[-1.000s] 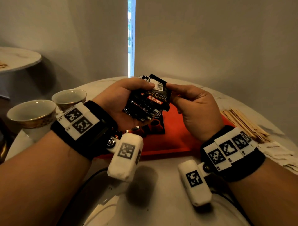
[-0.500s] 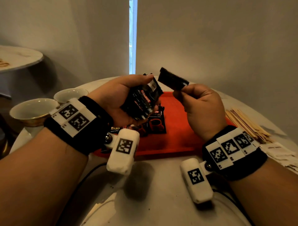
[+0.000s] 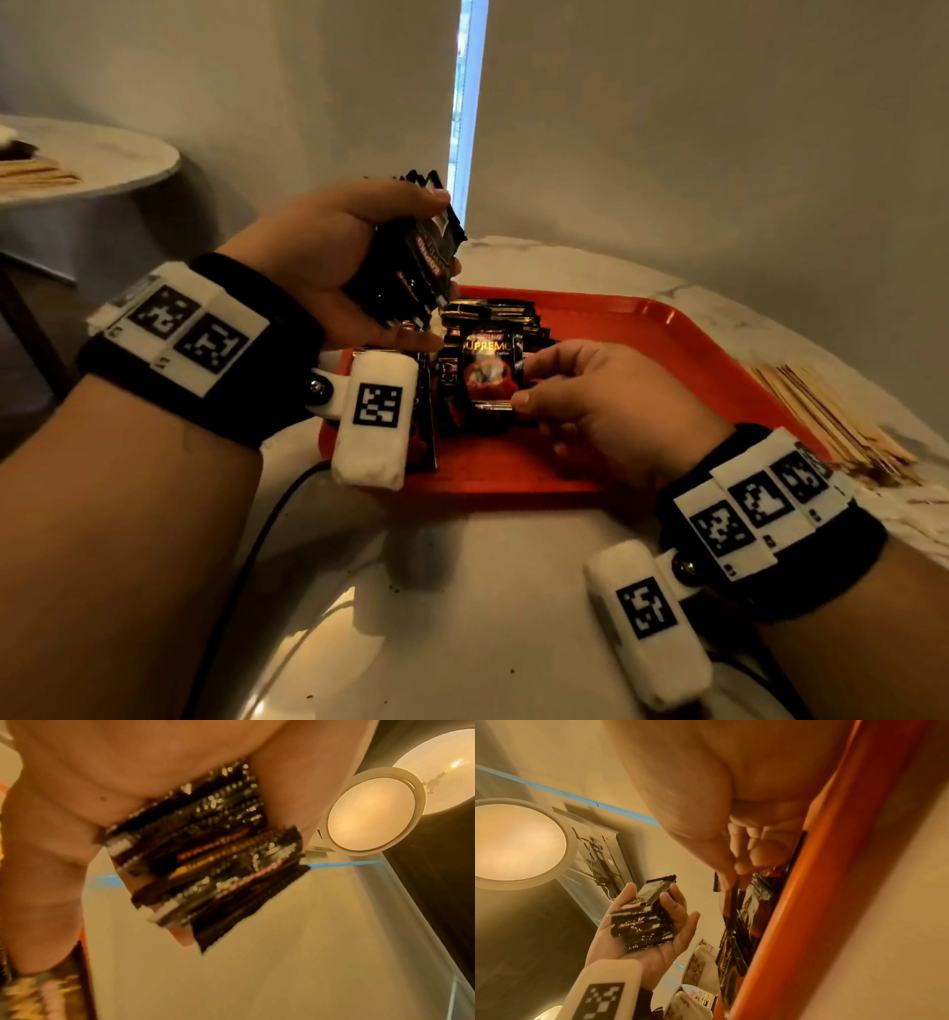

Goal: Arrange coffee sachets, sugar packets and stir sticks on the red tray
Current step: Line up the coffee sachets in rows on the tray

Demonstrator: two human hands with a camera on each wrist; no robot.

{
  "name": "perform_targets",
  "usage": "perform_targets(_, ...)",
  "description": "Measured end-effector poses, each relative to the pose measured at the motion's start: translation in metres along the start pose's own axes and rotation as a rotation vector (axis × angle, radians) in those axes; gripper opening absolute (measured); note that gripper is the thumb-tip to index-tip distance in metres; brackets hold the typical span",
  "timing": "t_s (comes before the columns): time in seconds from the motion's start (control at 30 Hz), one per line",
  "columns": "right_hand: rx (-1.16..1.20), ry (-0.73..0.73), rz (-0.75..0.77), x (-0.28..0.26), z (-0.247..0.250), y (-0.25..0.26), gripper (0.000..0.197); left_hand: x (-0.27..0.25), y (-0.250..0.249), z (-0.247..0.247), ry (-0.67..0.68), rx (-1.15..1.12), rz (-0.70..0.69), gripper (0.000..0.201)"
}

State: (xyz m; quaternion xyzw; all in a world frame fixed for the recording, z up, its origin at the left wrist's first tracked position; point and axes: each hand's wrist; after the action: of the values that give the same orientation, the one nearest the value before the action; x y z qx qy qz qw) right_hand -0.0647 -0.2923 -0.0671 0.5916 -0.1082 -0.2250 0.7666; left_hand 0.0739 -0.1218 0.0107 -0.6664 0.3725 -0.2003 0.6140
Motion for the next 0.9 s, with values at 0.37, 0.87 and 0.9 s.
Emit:
perform_targets(0.37,-0.084,0.025,-0.062,0.000,-0.009,0.000,0.022,0.004,0.007,-0.008,0.071,0.071,0.104,0.046)
perform_targets(0.87,-0.152,0.013,-0.021,-0.005,-0.006,0.000,0.017,0.013,0.017,-0.017,0.166,0.067,0.225,0.044)
perform_targets(0.9,-0.155,0.012,-0.016,-0.006,-0.006,0.000,0.017,0.012,0.017,-0.018,0.165,0.068,0.223,0.042)
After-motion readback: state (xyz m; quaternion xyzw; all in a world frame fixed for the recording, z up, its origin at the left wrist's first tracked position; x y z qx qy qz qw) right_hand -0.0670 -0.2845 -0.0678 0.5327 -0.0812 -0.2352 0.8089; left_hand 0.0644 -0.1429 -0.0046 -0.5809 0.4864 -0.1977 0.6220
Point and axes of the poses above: each hand's wrist, its own x-axis towards the middle knuckle, its own z-axis out of the back of the hand, y = z × x, and after that the axes turned 1 degree about z, right-handed
